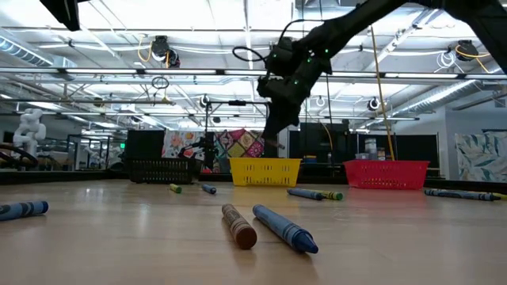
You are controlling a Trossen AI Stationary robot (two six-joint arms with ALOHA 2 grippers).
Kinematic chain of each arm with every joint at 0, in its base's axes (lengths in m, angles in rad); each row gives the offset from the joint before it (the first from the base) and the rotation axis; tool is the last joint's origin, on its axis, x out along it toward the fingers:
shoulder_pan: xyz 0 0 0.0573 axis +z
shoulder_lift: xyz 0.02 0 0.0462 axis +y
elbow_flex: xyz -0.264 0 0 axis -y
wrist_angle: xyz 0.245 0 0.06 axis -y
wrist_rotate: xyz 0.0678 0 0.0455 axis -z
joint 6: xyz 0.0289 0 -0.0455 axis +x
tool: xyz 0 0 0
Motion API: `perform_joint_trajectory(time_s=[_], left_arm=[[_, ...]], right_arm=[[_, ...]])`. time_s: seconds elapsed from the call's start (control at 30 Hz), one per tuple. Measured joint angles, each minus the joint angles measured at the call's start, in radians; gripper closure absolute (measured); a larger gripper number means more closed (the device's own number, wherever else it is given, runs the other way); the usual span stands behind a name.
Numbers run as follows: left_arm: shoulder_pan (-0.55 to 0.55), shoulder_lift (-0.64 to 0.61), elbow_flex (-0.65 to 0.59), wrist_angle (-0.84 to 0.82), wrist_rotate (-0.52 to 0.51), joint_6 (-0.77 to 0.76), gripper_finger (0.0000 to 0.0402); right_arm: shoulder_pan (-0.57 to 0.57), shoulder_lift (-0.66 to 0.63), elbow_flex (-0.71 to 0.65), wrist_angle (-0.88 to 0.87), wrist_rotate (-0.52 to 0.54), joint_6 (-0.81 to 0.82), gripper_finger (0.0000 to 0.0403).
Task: Sort crayons
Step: Put the brown crayon into the yellow bin
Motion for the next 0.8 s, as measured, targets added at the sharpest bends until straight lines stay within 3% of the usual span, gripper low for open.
perform_joint_trajectory(time_s=[0.43, 0.8], left_arm=[[0.000, 0.000, 0.000, -0.001, -0.002, 0.001, 0.0314], [0.000, 0.000, 0.000, -0.001, -0.002, 0.001, 0.0313]], right_arm=[[-0.039, 0.065, 0.000, -0.010, -0.026, -0.004, 0.0401], [-0.037, 0.068, -0.001, -0.020, -0.018, -0.002, 0.0361]])
